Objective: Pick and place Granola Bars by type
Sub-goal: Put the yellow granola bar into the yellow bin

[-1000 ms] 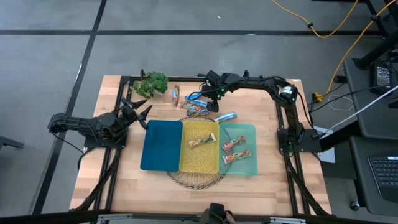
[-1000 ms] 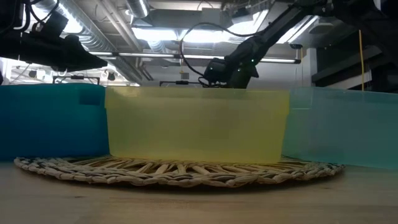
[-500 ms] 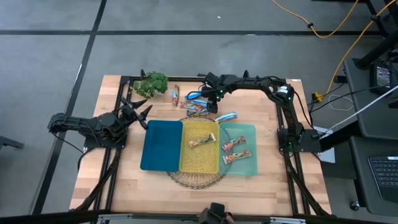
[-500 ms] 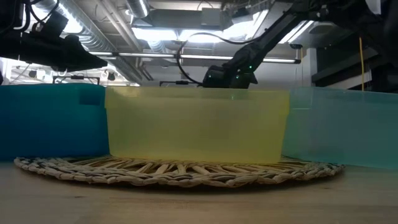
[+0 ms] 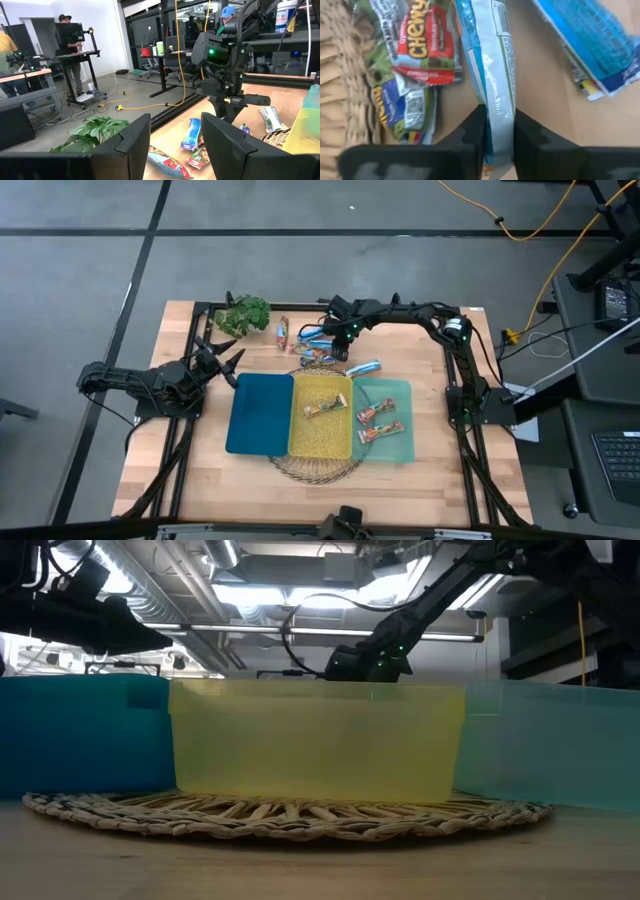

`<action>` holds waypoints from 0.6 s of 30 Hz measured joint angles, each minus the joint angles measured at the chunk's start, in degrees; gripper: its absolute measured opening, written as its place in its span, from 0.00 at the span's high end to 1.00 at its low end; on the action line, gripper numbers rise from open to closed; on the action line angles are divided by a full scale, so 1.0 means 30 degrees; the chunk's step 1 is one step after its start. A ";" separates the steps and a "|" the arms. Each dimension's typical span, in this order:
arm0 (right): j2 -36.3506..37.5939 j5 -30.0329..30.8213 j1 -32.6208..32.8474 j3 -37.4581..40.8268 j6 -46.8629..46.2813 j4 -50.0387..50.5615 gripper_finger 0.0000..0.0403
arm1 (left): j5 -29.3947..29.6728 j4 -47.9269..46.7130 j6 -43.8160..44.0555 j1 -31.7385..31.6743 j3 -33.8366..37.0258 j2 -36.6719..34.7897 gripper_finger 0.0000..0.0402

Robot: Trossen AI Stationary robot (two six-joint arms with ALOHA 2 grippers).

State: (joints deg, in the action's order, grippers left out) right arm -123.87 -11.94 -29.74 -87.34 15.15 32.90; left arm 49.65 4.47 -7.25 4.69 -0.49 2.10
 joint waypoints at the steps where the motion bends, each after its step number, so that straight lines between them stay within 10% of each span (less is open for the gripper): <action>1: -0.0007 -0.0005 0.0000 -0.0159 -0.0012 0.0392 0.84 | 0.0000 0.0000 0.0000 -0.0007 0.0000 -0.0005 0.58; 18: -0.0015 0.0100 -0.0007 -0.6475 0.0054 0.7496 0.88 | -0.0005 0.0000 0.0000 -0.0007 0.0000 -0.0005 0.58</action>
State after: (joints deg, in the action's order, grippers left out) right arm -123.92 -11.64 -29.76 -106.76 15.31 55.39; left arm 49.63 4.47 -7.25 4.67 -0.49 2.09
